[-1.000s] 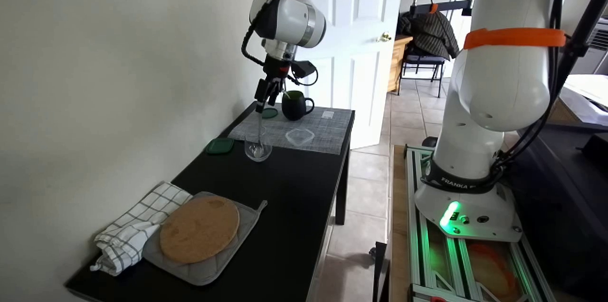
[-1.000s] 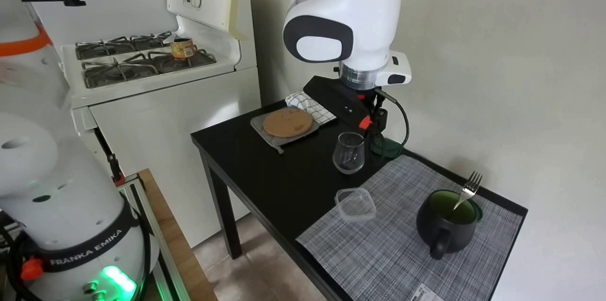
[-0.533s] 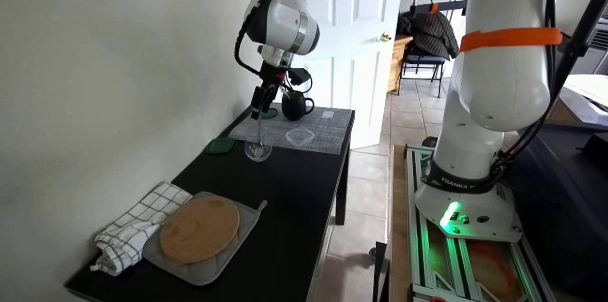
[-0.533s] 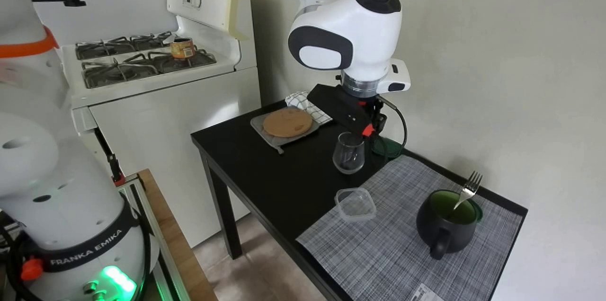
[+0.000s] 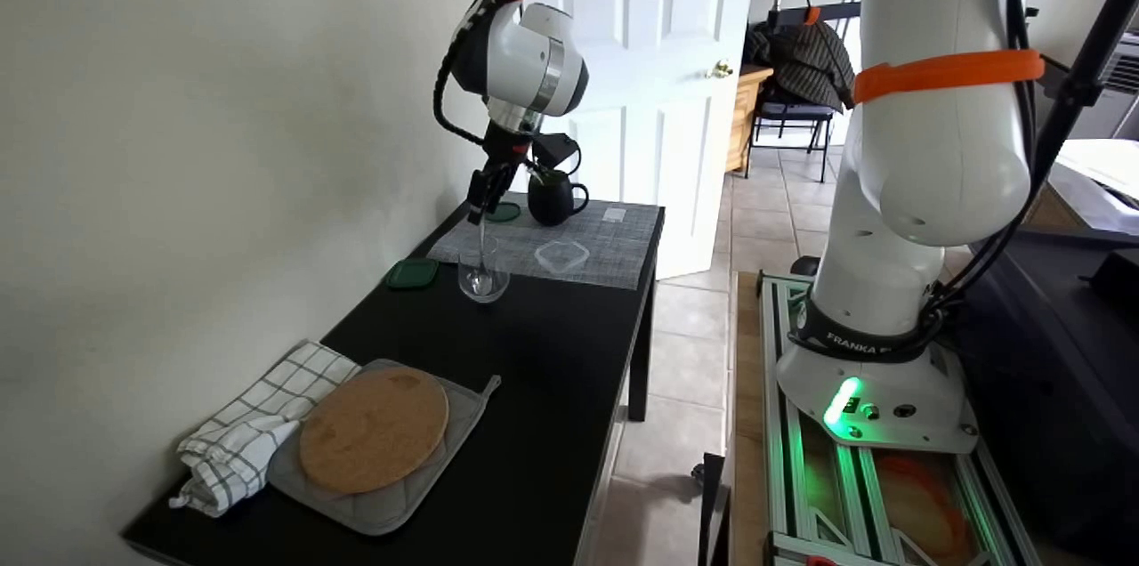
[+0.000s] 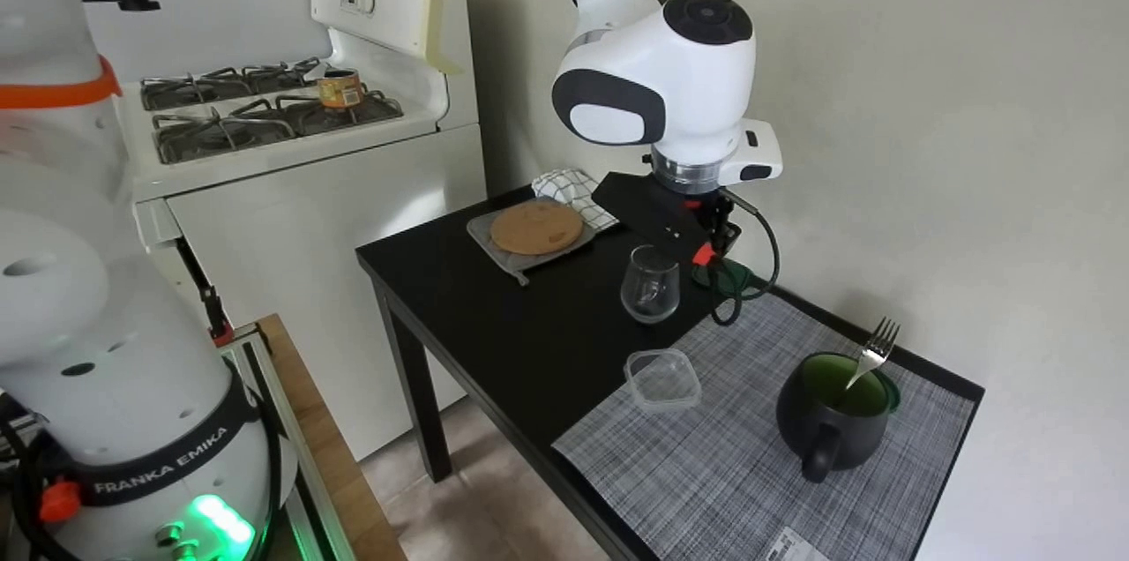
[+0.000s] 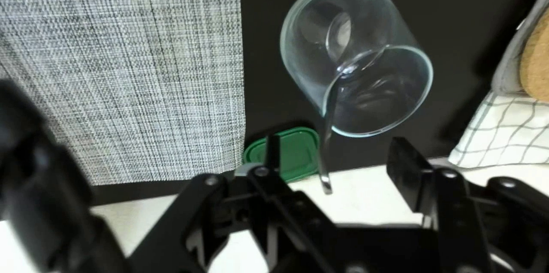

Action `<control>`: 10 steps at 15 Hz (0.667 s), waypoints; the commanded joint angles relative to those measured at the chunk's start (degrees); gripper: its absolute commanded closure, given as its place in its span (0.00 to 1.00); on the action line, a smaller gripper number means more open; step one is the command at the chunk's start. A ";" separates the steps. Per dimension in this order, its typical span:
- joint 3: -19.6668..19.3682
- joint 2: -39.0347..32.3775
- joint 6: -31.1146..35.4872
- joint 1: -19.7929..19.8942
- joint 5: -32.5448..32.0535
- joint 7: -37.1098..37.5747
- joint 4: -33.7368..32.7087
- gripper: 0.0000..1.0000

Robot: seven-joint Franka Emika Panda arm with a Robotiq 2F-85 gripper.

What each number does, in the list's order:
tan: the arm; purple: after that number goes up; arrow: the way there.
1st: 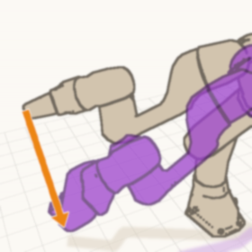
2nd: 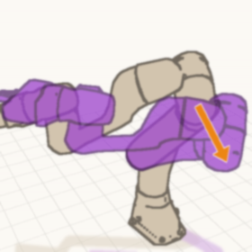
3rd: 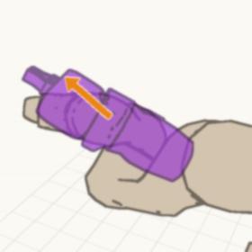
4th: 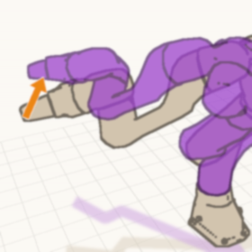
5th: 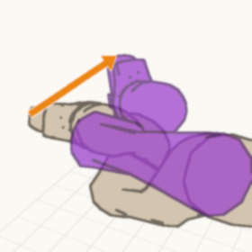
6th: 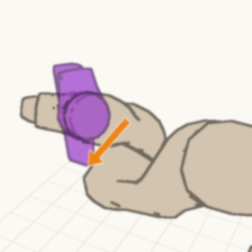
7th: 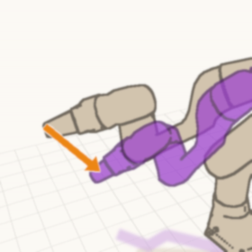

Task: Pick up the silver spoon from the glass cup and put it in the black mug

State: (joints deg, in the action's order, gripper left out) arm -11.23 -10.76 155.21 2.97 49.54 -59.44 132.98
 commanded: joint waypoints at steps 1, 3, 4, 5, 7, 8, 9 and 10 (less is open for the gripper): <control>1.03 -1.94 3.27 0.06 3.30 -2.44 -1.29 0.36; 1.30 -2.29 3.72 0.13 3.56 -2.82 -1.54 0.52; 1.36 -2.34 3.46 0.22 3.46 -3.07 -1.63 0.64; 1.31 -2.40 3.71 0.15 3.02 -3.02 -1.60 0.72; 0.86 -2.02 4.07 0.05 1.70 -2.54 -1.29 0.88; 0.66 -1.84 4.13 0.06 1.13 -2.48 -1.14 0.97; 0.32 -1.64 4.30 -0.01 0.20 -2.18 -0.90 1.00; 0.18 -1.50 4.50 0.00 -0.06 -2.21 -0.77 1.00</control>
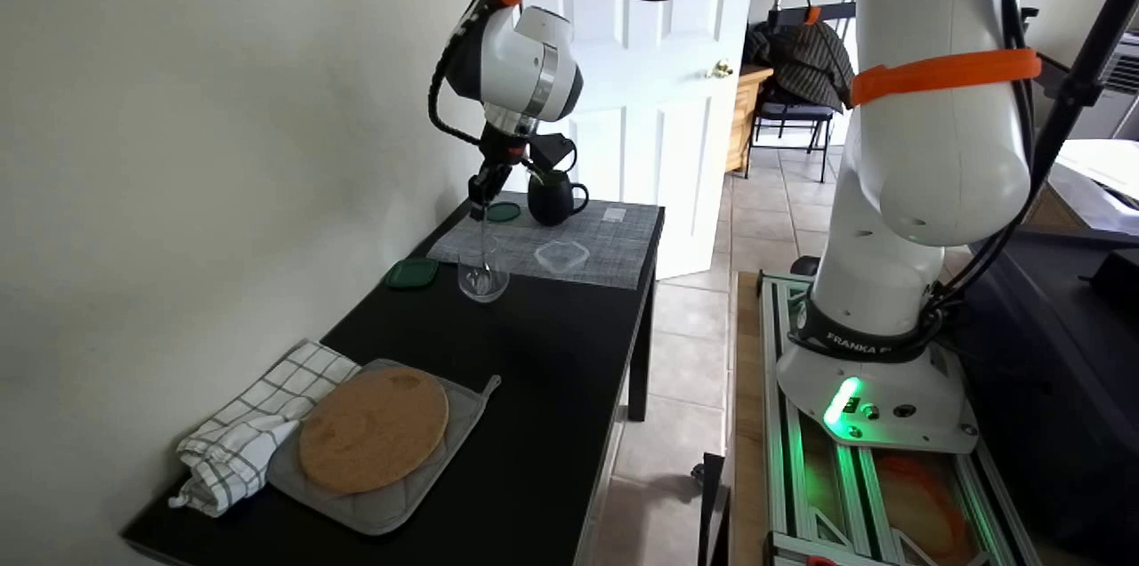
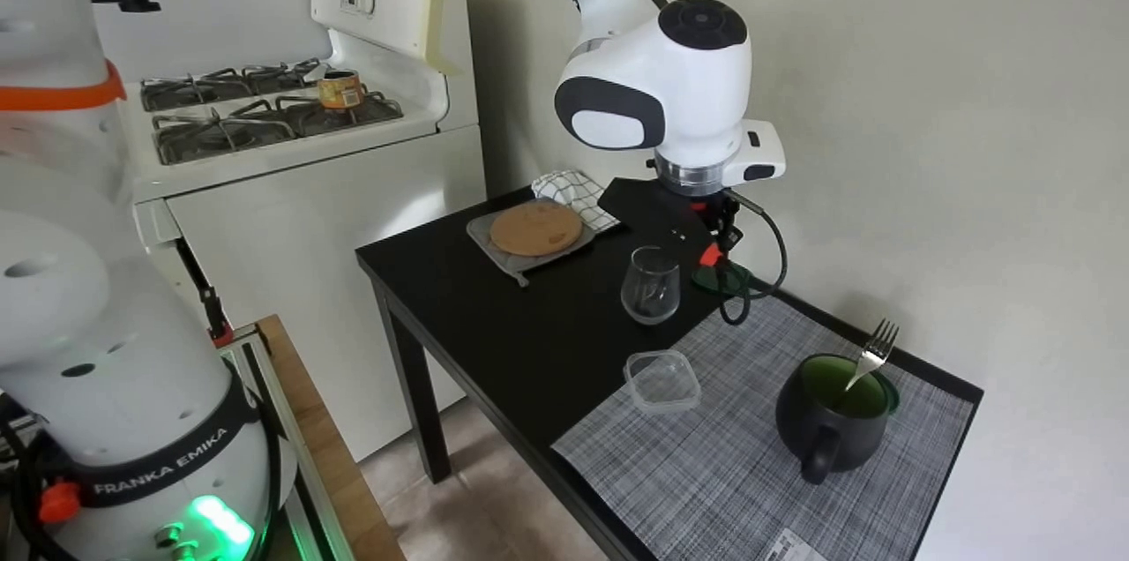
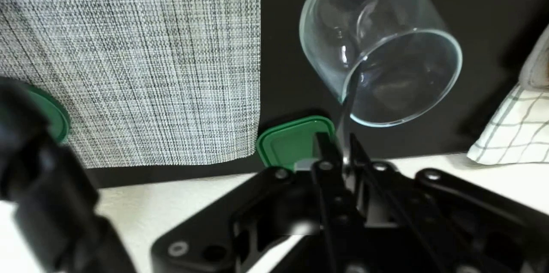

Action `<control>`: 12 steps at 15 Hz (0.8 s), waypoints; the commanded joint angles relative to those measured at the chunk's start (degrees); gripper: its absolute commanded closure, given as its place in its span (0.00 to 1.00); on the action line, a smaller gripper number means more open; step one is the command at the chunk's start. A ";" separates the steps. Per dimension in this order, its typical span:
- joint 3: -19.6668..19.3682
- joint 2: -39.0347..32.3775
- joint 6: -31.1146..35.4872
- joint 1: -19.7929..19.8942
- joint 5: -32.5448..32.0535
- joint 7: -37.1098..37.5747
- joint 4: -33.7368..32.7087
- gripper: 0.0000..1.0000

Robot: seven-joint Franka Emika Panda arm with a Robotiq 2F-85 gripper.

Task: Pick up the silver spoon from the glass cup and put it in the black mug

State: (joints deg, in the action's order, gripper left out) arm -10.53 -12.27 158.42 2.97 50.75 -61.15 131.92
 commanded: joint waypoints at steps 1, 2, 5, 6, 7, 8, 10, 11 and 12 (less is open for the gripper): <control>-0.68 0.32 1.17 -0.04 -1.54 -0.28 0.39 1.00; -1.02 0.59 1.26 -0.26 -2.51 0.34 0.72 0.98; -2.84 2.60 -0.01 -1.36 -8.58 5.30 2.54 0.98; -3.46 3.75 -0.45 -1.71 -11.23 7.28 3.35 0.98; -4.16 4.53 -1.28 -2.02 -14.18 9.47 3.91 0.98; -4.50 5.85 -2.06 -2.17 -16.13 11.02 4.63 0.98; -4.57 8.69 -3.21 -2.32 -18.90 13.35 6.31 0.98; -4.35 10.22 -3.97 -2.27 -19.71 14.00 7.08 0.98; -4.09 11.75 -4.98 -2.16 -20.38 14.68 7.77 0.98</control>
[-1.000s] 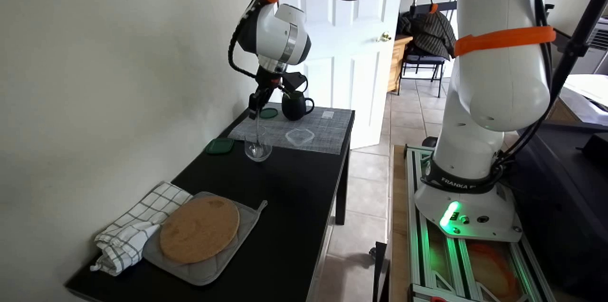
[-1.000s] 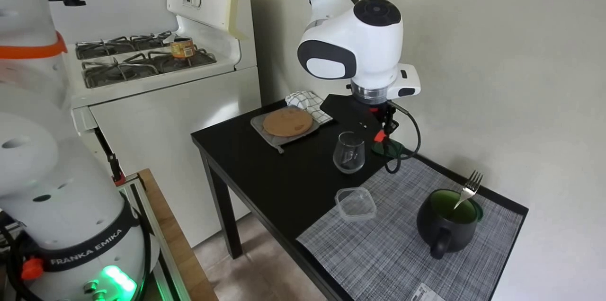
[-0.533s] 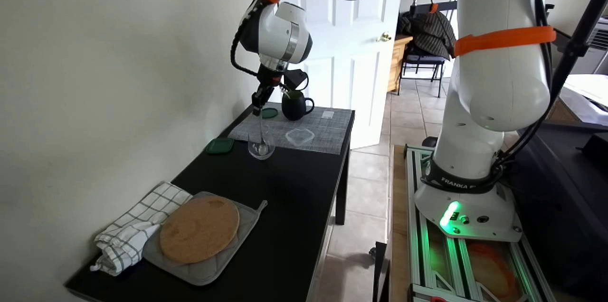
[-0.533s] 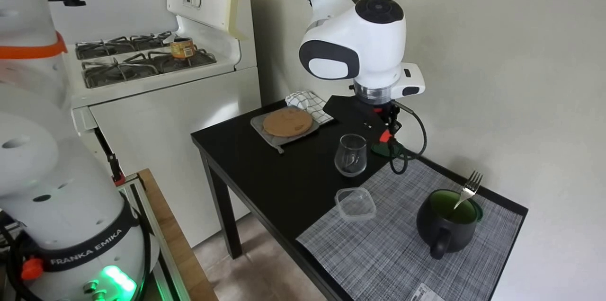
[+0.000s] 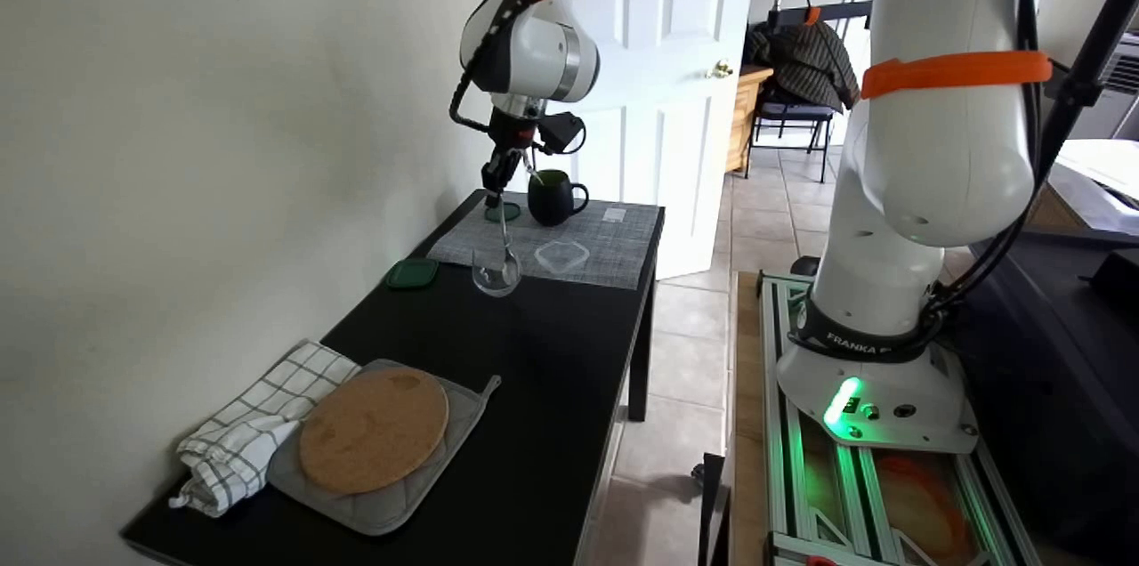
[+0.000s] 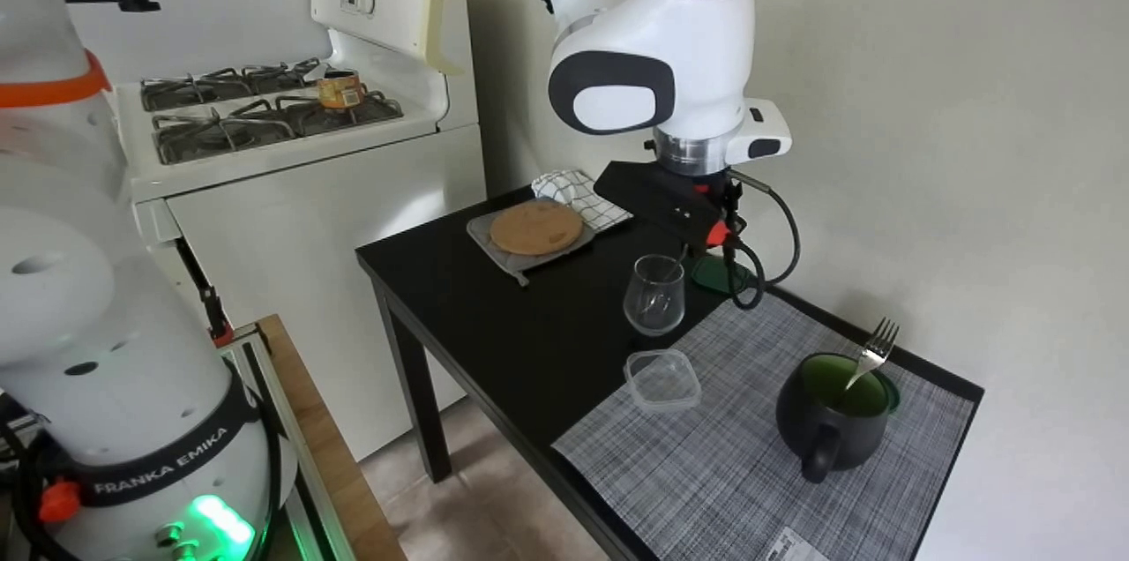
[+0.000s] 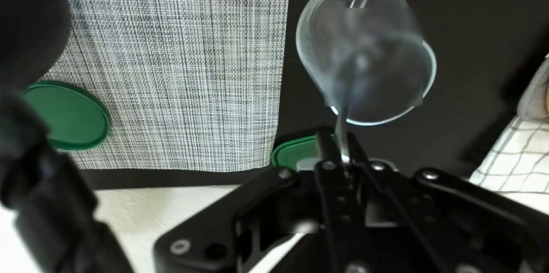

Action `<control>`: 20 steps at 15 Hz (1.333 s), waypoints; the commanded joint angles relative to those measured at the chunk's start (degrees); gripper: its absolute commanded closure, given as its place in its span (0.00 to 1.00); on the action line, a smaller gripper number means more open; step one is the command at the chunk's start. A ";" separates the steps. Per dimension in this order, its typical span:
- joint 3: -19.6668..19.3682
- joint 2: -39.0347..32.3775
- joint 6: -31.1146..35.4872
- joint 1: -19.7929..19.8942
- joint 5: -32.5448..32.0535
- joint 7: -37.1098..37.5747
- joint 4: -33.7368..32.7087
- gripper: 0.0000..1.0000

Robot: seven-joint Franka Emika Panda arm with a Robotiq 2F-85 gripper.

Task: Pick up the silver spoon from the glass cup and put it in the black mug

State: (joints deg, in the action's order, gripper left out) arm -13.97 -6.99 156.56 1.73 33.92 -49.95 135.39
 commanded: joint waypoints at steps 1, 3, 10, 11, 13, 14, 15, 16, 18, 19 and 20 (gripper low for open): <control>-0.32 8.16 -4.76 -0.80 -3.72 3.89 4.92 0.98; 3.02 11.33 -6.47 2.13 -5.05 5.31 6.16 0.98; 3.30 19.15 -4.64 1.71 -8.38 7.62 7.06 0.98; 2.94 19.40 -3.80 1.93 -9.25 8.27 6.38 0.98; 1.82 18.93 -1.38 3.03 -11.09 10.65 4.55 0.98; 1.09 18.43 0.22 3.71 -12.12 11.75 3.72 0.98; 0.08 17.29 2.41 4.68 -13.02 12.86 2.56 0.98; -1.21 16.08 3.70 5.72 -13.66 14.25 1.25 0.98; -0.46 17.58 3.01 5.47 -11.88 12.18 2.46 0.98; -0.81 17.29 3.17 6.37 -12.05 12.09 2.07 0.93; -0.91 17.25 3.17 6.44 -12.04 11.81 2.05 0.93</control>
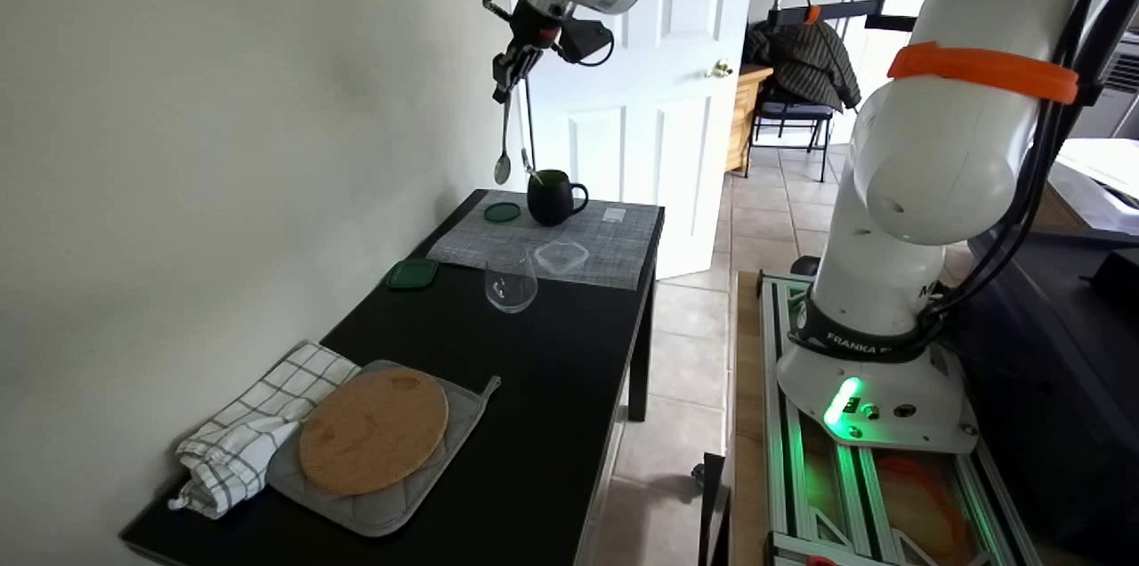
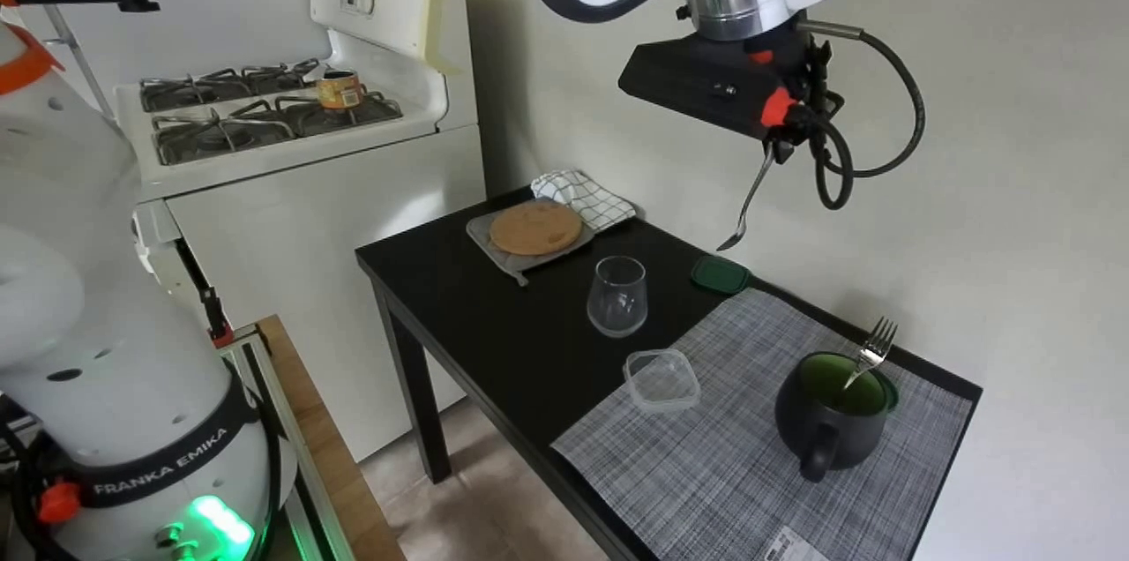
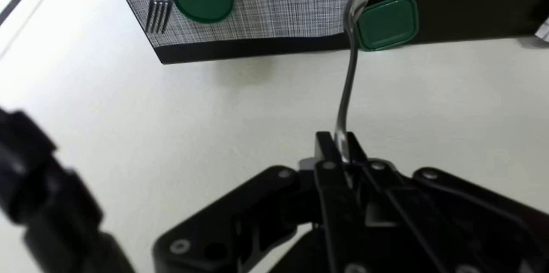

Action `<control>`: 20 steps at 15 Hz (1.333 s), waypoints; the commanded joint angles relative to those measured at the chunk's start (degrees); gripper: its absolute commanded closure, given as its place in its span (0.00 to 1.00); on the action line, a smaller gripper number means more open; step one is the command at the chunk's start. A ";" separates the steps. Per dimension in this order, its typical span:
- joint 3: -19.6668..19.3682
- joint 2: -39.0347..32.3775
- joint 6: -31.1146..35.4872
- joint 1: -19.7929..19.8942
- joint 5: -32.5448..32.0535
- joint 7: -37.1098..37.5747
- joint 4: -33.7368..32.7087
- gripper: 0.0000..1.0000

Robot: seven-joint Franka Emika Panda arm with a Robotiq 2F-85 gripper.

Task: Pick up the silver spoon from the glass cup and put it in the black mug

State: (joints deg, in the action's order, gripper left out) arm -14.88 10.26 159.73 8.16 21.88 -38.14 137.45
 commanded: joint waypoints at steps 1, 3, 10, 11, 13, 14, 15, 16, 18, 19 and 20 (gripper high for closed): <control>0.12 0.00 0.00 -0.17 0.00 0.00 0.00 0.93; -0.10 -2.88 -0.63 0.01 -1.32 -1.15 -2.44 0.98; -7.01 -17.72 -16.16 3.55 2.70 -13.91 -22.96 0.98; -5.24 -19.67 -19.06 6.93 2.66 -14.92 -25.92 0.98; -4.83 -24.01 -21.93 10.49 1.70 -14.57 -30.80 0.98; -4.41 -25.72 -22.98 12.12 1.47 -14.00 -32.73 0.98; -4.03 -27.23 -22.26 13.52 1.22 -13.24 -33.70 0.98; -3.50 -28.75 -21.75 14.80 1.03 -12.58 -34.81 0.98; -2.42 -30.70 -21.68 16.87 0.53 -11.00 -35.95 0.98; -1.87 -31.57 -21.59 17.74 0.51 -10.12 -36.40 0.98; -1.35 -32.08 -21.51 18.41 0.52 -9.13 -36.71 0.98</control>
State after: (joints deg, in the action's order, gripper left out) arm -18.54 -18.98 139.14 23.75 22.89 -50.53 103.69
